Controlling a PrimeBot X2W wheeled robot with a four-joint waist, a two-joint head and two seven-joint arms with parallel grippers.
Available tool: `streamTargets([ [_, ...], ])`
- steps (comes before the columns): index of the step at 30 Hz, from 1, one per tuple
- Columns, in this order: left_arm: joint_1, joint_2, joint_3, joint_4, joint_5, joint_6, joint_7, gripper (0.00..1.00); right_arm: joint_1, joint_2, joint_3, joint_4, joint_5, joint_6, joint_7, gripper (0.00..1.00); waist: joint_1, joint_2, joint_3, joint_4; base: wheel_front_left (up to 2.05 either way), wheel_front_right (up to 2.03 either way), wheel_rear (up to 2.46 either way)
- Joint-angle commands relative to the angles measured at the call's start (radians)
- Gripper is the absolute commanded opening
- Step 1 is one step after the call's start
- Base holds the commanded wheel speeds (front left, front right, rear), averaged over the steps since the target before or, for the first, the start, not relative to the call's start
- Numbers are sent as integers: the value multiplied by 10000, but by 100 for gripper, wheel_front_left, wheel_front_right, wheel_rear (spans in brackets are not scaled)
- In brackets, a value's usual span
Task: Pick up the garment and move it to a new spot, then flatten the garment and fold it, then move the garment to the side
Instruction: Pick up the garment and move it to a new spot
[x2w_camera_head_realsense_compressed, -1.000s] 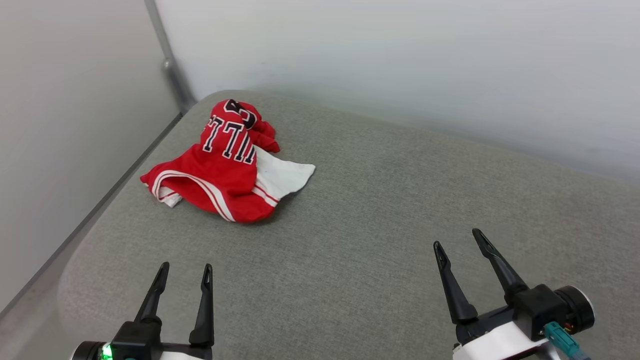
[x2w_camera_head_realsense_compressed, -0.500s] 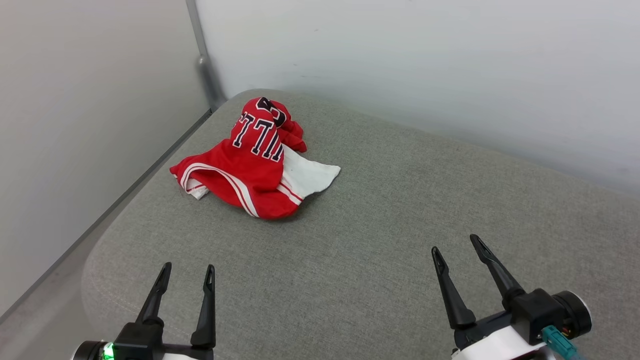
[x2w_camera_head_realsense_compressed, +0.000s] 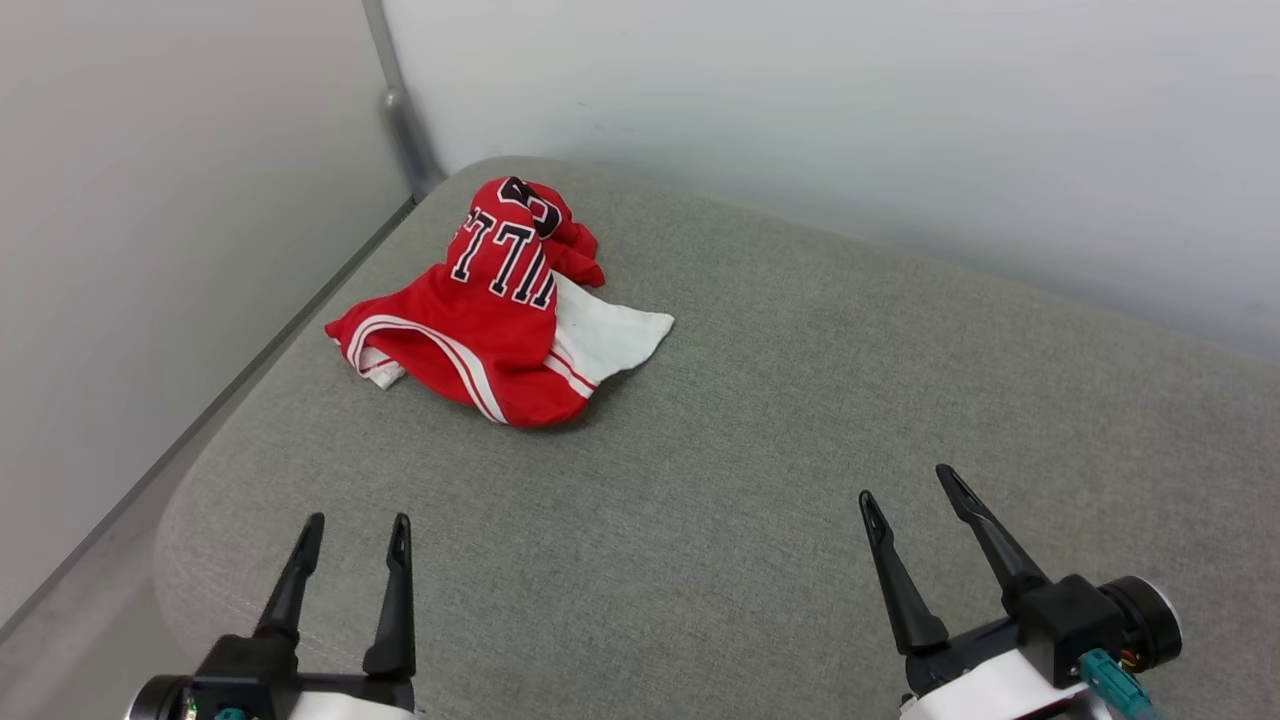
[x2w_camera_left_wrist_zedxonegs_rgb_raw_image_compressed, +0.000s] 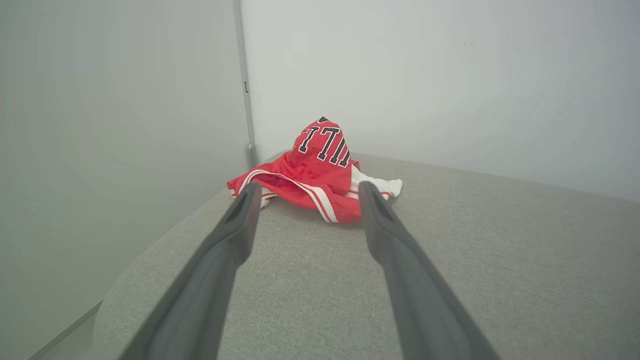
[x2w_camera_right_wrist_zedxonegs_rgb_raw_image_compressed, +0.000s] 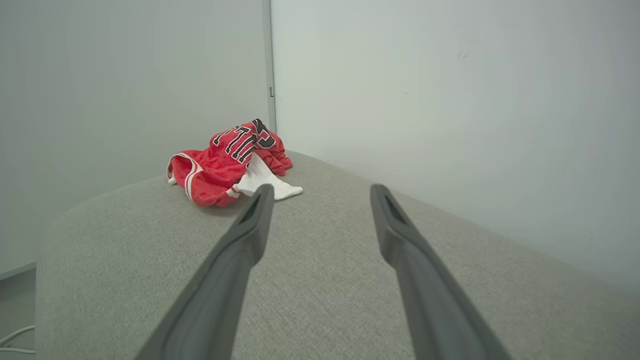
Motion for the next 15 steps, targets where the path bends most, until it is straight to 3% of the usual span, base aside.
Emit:
streamTargets([
  [1, -289, -12, 102, -52, -94, -50, -28, 100, -164, 9, -18, -81, -123, -3, -20, 100, 0, 0, 340, -153, 0, 0, 0],
  [8, -1840, 103, 560, 645, -468, -237, -28, 100, -510, 5, -122, -417, -669, -3, -21, 100, 0, 0, 1506, -601, 0, 0, 0],
  [12, -3437, 791, 693, 1524, -1074, -379, -26, 100, -776, 0, -199, -723, -1032, -3, -20, 100, 0, 0, 2317, -928, 0, 0, 0],
  [15, -4721, 1750, 390, 2596, -1773, -400, 142, 100, -1010, -11, -179, -934, -1245, -3, -21, 100, 0, 0, 2912, -1274, 0, 0, 0],
])
